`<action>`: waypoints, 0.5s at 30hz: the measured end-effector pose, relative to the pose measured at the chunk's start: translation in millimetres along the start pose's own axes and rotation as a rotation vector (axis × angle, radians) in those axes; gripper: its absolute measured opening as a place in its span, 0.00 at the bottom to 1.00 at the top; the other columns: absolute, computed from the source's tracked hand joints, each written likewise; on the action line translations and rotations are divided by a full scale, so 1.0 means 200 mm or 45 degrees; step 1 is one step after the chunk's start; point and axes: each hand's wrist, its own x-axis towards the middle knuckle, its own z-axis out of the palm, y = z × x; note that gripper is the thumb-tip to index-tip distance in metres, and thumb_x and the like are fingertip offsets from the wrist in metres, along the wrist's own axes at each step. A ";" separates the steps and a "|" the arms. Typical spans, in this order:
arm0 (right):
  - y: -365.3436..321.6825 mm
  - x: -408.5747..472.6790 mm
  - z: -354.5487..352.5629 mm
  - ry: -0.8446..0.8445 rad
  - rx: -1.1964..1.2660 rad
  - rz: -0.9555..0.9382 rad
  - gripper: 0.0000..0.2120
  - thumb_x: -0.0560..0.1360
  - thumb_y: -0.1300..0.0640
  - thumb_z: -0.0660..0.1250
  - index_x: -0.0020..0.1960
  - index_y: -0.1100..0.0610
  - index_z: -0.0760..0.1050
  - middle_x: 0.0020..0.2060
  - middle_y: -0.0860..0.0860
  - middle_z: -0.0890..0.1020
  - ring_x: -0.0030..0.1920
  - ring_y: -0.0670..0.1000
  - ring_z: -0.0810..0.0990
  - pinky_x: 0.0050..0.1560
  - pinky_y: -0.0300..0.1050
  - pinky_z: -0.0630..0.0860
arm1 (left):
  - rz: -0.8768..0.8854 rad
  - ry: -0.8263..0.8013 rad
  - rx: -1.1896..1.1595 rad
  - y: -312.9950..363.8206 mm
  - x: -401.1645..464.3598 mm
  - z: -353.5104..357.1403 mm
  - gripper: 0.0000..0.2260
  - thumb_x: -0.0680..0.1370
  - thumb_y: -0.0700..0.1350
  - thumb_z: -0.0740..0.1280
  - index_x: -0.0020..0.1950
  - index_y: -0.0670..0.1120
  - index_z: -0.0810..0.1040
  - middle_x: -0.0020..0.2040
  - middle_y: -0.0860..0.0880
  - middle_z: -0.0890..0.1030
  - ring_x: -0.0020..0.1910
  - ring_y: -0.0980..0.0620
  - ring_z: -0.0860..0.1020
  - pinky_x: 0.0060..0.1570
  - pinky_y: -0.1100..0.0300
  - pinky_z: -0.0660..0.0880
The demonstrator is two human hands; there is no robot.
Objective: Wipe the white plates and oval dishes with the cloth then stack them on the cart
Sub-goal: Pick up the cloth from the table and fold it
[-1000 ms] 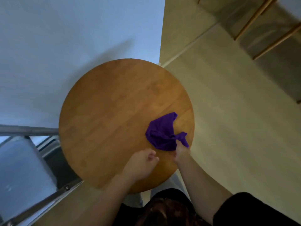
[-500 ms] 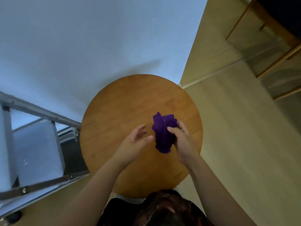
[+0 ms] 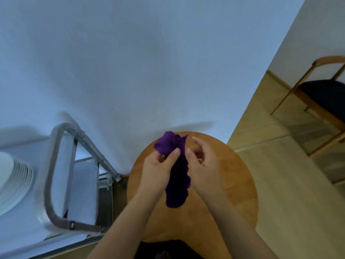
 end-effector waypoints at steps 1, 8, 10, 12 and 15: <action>-0.02 -0.01 0.03 -0.026 0.103 0.010 0.10 0.77 0.53 0.65 0.56 0.43 0.72 0.44 0.41 0.79 0.44 0.37 0.78 0.40 0.30 0.75 | 0.041 0.052 0.020 0.02 0.00 -0.03 0.03 0.77 0.42 0.68 0.46 0.49 0.80 0.39 0.52 0.85 0.37 0.56 0.83 0.33 0.69 0.76; -0.12 0.00 0.13 -0.187 0.247 -0.012 0.03 0.77 0.57 0.65 0.50 0.52 0.76 0.41 0.44 0.83 0.42 0.42 0.81 0.39 0.35 0.77 | 0.132 -0.021 0.149 0.14 -0.01 -0.19 0.07 0.71 0.40 0.73 0.46 0.49 0.79 0.38 0.54 0.85 0.37 0.58 0.83 0.34 0.69 0.76; -0.16 0.04 0.12 -0.130 0.365 0.064 0.02 0.78 0.57 0.64 0.50 0.53 0.74 0.39 0.45 0.83 0.40 0.42 0.82 0.37 0.33 0.76 | 0.102 -0.012 0.083 0.17 0.00 -0.28 0.06 0.72 0.40 0.72 0.47 0.49 0.80 0.41 0.52 0.85 0.42 0.55 0.83 0.38 0.65 0.78; -0.18 0.08 0.10 -0.129 0.368 0.116 0.01 0.79 0.54 0.63 0.50 0.50 0.73 0.41 0.47 0.83 0.40 0.42 0.82 0.35 0.33 0.76 | 0.046 -0.002 -0.001 0.20 0.02 -0.37 0.07 0.73 0.41 0.70 0.50 0.48 0.80 0.44 0.51 0.85 0.45 0.53 0.83 0.40 0.63 0.79; -0.20 0.10 0.11 -0.238 0.221 0.062 0.02 0.78 0.53 0.65 0.48 0.48 0.72 0.39 0.46 0.83 0.38 0.42 0.82 0.33 0.31 0.74 | -0.010 -0.045 -0.010 0.23 0.03 -0.45 0.09 0.74 0.40 0.69 0.53 0.47 0.80 0.46 0.48 0.85 0.48 0.51 0.83 0.42 0.62 0.80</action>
